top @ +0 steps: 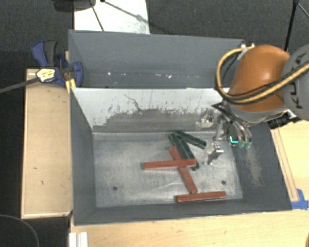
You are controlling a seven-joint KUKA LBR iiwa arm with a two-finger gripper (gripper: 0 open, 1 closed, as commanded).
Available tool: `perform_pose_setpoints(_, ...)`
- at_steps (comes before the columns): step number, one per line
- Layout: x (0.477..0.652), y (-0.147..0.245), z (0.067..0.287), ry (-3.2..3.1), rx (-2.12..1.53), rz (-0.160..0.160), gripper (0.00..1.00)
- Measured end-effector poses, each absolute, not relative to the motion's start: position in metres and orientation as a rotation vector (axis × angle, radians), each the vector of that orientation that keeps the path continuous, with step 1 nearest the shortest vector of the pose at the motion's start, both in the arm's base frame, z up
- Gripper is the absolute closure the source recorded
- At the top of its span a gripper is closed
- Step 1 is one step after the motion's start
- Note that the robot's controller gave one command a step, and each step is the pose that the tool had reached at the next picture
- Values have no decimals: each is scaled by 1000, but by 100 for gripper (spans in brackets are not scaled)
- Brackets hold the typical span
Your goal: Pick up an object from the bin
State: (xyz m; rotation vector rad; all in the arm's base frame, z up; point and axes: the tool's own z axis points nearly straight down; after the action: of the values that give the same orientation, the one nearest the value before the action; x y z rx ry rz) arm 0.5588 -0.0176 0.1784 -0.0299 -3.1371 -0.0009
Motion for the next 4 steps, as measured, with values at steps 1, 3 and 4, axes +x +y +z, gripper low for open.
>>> perform_pose_setpoints(1,561,-18,182,-3145,-29,0,0)
perform_pose_setpoints(3,581,-34,79,-3161,-129,0,0)
perform_pose_setpoints(4,581,-34,79,-3161,-129,0,0)
